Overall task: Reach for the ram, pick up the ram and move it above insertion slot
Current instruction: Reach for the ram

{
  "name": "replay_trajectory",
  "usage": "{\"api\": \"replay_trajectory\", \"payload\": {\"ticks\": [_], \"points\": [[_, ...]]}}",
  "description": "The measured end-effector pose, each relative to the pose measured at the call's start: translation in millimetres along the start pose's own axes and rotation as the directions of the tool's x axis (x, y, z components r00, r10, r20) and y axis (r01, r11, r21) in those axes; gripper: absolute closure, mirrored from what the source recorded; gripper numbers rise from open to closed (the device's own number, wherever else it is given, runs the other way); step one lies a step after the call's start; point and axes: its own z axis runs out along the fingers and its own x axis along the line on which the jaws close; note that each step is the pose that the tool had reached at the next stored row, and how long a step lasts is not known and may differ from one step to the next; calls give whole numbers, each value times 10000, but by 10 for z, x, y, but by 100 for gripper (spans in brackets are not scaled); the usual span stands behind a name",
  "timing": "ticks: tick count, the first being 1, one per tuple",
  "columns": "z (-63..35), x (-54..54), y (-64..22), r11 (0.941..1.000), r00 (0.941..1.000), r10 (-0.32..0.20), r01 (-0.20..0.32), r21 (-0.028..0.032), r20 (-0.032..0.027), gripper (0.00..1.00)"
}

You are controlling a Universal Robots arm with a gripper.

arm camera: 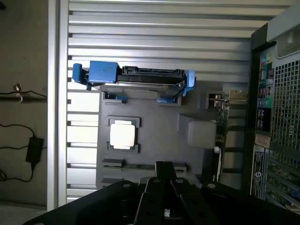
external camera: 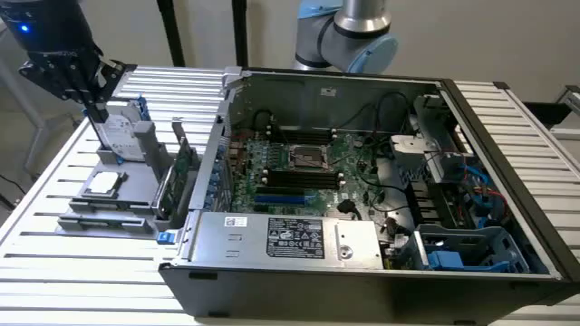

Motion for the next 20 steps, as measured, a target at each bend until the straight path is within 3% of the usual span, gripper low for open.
{"api": "replay_trajectory", "payload": {"ticks": [14, 20], "points": [[-2, 0, -4, 10000, 10000, 0, 0, 2, -3, 89], [-5, -1, -154, 10000, 10000, -1, 1, -1, 0, 89]]}}
